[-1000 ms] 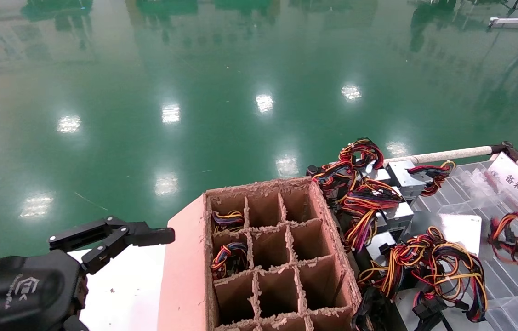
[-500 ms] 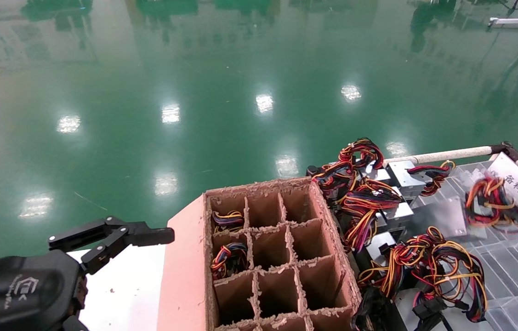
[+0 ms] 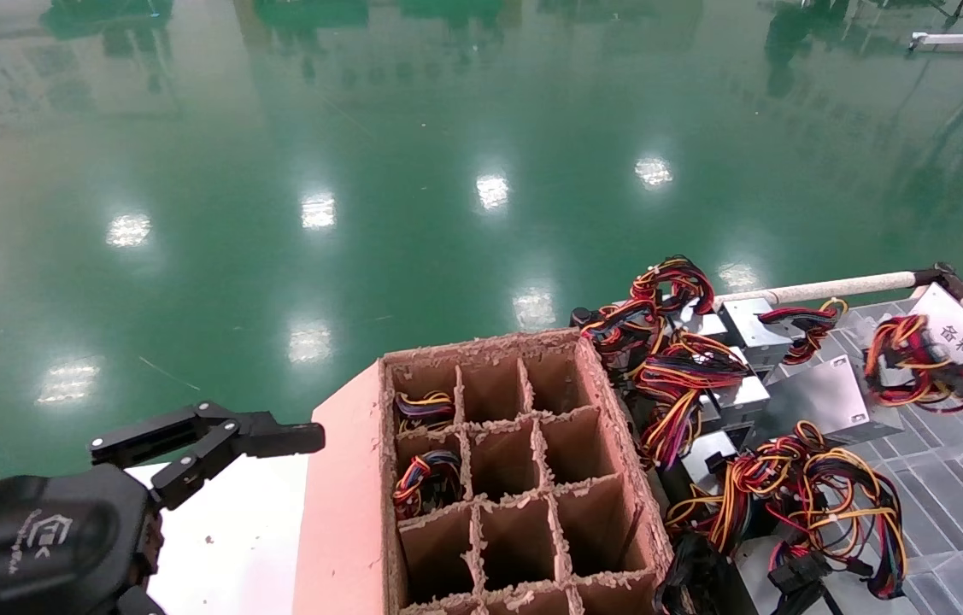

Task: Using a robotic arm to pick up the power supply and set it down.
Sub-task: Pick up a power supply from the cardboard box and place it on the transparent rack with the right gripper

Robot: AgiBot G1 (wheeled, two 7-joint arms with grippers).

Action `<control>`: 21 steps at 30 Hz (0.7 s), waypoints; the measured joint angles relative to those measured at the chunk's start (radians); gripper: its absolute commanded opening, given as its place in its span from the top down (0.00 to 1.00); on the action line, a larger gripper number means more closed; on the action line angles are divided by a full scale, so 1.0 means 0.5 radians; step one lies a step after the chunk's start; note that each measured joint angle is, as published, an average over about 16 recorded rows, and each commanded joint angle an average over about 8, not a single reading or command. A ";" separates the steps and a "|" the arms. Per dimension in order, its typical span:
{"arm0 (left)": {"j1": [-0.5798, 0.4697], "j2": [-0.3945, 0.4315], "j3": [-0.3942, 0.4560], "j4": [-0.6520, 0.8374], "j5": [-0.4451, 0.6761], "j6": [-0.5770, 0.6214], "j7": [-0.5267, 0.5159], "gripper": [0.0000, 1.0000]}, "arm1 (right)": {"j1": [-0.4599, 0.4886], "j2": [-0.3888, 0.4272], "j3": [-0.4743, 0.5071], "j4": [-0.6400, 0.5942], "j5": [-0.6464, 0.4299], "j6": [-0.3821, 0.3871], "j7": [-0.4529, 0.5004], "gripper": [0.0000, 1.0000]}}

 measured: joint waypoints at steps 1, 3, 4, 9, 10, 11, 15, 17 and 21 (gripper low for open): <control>0.000 0.000 0.000 0.000 0.000 0.000 0.000 0.00 | 0.015 -0.003 -0.003 -0.003 -0.006 0.016 -0.001 1.00; 0.000 0.000 0.000 0.000 0.000 0.000 0.000 0.00 | 0.045 -0.008 -0.010 -0.008 -0.018 0.047 -0.002 1.00; 0.000 0.000 0.000 0.000 0.000 0.000 0.000 0.00 | 0.060 -0.012 -0.012 -0.011 -0.023 0.062 -0.003 1.00; 0.000 0.000 0.000 0.000 0.000 0.000 0.000 0.00 | 0.135 -0.033 -0.024 -0.020 -0.045 0.119 -0.007 1.00; 0.000 0.000 0.000 0.000 0.000 0.000 0.000 0.00 | 0.149 -0.038 -0.027 -0.022 -0.049 0.125 -0.008 1.00; 0.000 0.000 0.000 0.000 0.000 0.000 0.000 0.00 | 0.163 -0.043 -0.029 -0.023 -0.053 0.129 -0.009 1.00; 0.000 0.000 0.000 0.000 0.000 0.000 0.000 0.00 | 0.207 -0.066 -0.043 -0.032 -0.073 0.127 -0.010 1.00; 0.000 0.000 0.000 0.000 0.000 0.000 0.000 0.00 | 0.223 -0.076 -0.050 -0.039 -0.084 0.121 -0.010 1.00; 0.000 0.000 0.000 0.000 0.000 0.000 0.000 0.00 | 0.244 -0.100 -0.066 -0.056 -0.105 0.099 -0.010 1.00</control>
